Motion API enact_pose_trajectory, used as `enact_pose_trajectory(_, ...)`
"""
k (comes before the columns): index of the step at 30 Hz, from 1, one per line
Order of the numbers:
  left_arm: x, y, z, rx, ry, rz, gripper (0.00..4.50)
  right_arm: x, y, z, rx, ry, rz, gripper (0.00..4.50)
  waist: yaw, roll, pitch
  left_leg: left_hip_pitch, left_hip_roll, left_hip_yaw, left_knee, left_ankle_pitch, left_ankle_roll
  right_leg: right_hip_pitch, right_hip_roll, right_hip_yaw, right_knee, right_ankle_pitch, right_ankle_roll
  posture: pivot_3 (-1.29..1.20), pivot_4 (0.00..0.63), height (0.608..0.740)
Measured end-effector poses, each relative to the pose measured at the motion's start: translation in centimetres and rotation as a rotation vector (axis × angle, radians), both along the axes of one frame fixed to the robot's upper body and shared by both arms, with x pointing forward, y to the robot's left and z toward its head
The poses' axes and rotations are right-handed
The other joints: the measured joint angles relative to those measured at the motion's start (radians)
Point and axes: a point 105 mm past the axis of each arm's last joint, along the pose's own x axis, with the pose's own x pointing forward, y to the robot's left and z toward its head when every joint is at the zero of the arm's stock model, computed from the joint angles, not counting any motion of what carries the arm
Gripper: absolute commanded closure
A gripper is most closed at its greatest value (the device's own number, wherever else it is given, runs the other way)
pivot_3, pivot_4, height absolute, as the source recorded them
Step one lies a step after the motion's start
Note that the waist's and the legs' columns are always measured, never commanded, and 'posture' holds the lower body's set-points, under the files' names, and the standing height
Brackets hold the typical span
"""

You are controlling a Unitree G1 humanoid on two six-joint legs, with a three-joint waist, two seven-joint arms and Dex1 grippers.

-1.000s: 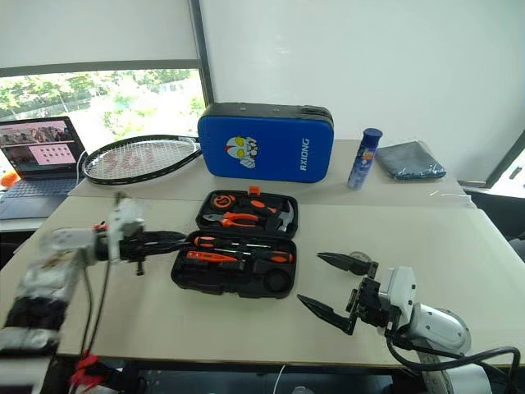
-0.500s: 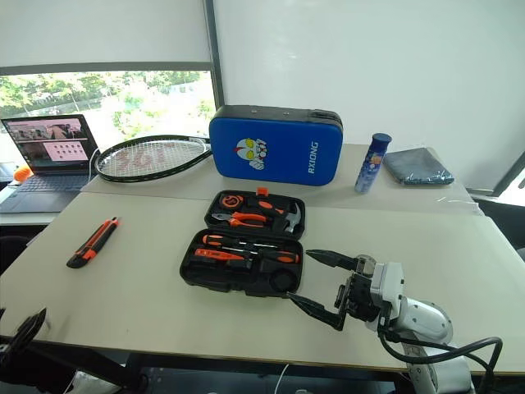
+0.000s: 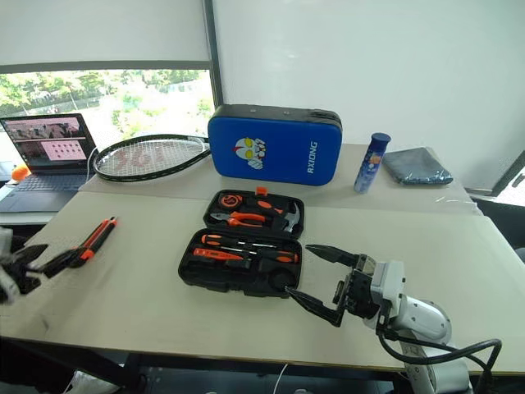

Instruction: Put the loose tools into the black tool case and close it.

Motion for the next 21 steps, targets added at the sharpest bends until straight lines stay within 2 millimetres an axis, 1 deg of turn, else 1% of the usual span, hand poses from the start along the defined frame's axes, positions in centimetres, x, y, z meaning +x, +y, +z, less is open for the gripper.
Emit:
enact_pose_trajectory(2, 1.1, 0.5, -0.4, 0.005, 0.062, 0.027, 0.01, 0.1, 0.3, 0.0, 0.001, 0.01, 0.005, 0.0, -0.007, 0.0, 0.0, -0.001, 0.0, 0.0, -0.002, 0.0, 0.0, -0.001, 0.0, 0.0, 0.0, 0.001, -0.001, 0.0, 0.15, 0.74)
enact_pose_trajectory(3, 2.0, 0.6, -0.5, 0.007, 0.084, 0.034, 0.01, 0.1, 0.5, 0.0, 0.001, 0.017, 0.01, 0.0, -0.008, 0.0, 0.0, -0.002, 0.0, 0.0, -0.002, 0.0, 0.0, -0.002, 0.0, -0.001, -0.001, 0.001, -0.001, 0.0, 0.15, 0.74)
enact_pose_trajectory(6, 3.9, 0.3, -0.9, 0.012, 0.148, 0.029, 0.01, 0.1, 0.7, 0.1, -0.002, 0.021, 0.014, 0.0, -0.009, -0.001, 0.001, -0.005, 0.0, -0.001, -0.002, 0.0, 0.0, -0.004, 0.0, -0.002, -0.001, 0.001, -0.001, 0.0, 0.15, 0.74)
enact_pose_trajectory(8, 4.6, 0.3, -1.4, 0.022, 0.186, 0.042, 0.01, 0.1, 0.7, 0.1, -0.003, 0.02, 0.01, 0.0, -0.01, -0.001, 0.001, -0.006, -0.001, -0.001, -0.002, 0.0, 0.0, -0.004, 0.0, -0.002, -0.002, 0.001, -0.001, 0.0, 0.15, 0.74)
enact_pose_trajectory(9, 5.1, 0.2, -2.0, 0.02, 0.215, 0.045, 0.01, 0.0, 0.7, 0.1, -0.005, 0.021, 0.008, 0.0, -0.009, -0.001, 0.001, -0.006, -0.001, -0.001, -0.002, 0.0, 0.0, -0.004, 0.0, -0.003, -0.003, 0.001, -0.001, 0.0, 0.15, 0.74)
enact_pose_trajectory(11, 5.3, -0.1, -3.2, 0.014, 0.263, 0.043, 0.01, 0.0, 0.7, 0.1, -0.007, 0.022, 0.004, 0.0, -0.009, -0.001, 0.001, -0.007, -0.001, -0.002, -0.002, 0.0, 0.0, -0.004, 0.0, -0.003, -0.003, 0.001, -0.001, 0.0, 0.15, 0.74)
enact_pose_trajectory(12, 5.3, -0.2, -3.9, 0.015, 0.294, 0.049, 0.27, -0.1, 0.7, 0.1, -0.008, 0.022, 0.0, 0.0, -0.009, -0.001, 0.001, -0.007, -0.001, -0.002, -0.002, 0.0, 0.0, -0.004, 0.0, -0.003, -0.003, 0.001, -0.001, 0.0, 0.15, 0.74)
enact_pose_trajectory(14, 5.4, 0.0, -4.0, 0.011, 0.299, 0.061, 0.71, -0.2, 0.5, 0.0, -0.013, 0.03, -0.01, 0.0, -0.009, -0.001, 0.001, -0.008, -0.001, -0.002, -0.001, 0.0, 0.0, -0.005, 0.0, -0.004, -0.003, 0.001, -0.001, 0.0, 0.15, 0.74)
enact_pose_trajectory(15, 5.3, 0.0, -4.0, 0.005, 0.301, 0.066, 1.14, -0.3, 0.5, -0.2, -0.016, 0.036, -0.014, 0.0, -0.008, -0.001, 0.001, -0.008, -0.001, -0.002, -0.001, 0.0, 0.0, -0.005, -0.001, -0.004, -0.002, 0.001, -0.001, 0.0, 0.15, 0.74)
enact_pose_trajectory(18, 5.2, 0.3, -4.2, 0.015, 0.311, 0.071, 2.18, -0.5, 0.4, -0.4, -0.015, 0.052, -0.023, 0.0, -0.008, -0.001, 0.001, -0.008, -0.001, -0.002, 0.0, 0.0, 0.0, -0.005, -0.001, -0.004, -0.002, 0.001, -0.001, 0.0, 0.15, 0.74)
enact_pose_trajectory(20, 5.0, 0.4, -4.3, 0.018, 0.315, 0.061, 2.73, -0.6, 0.3, -0.4, -0.013, 0.053, -0.03, 0.0, -0.008, -0.001, 0.001, -0.008, -0.001, -0.002, 0.0, 0.0, 0.0, -0.004, -0.001, -0.004, -0.001, 0.001, -0.001, 0.0, 0.15, 0.74)
enact_pose_trajectory(21, 5.1, 0.3, -4.2, 0.017, 0.303, 0.046, 2.83, -0.7, 0.3, -0.4, -0.013, 0.053, -0.032, 0.0, -0.007, -0.001, 0.001, -0.008, -0.001, -0.002, 0.001, 0.0, 0.0, -0.004, -0.001, -0.004, -0.001, 0.001, -0.001, 0.0, 0.15, 0.74)
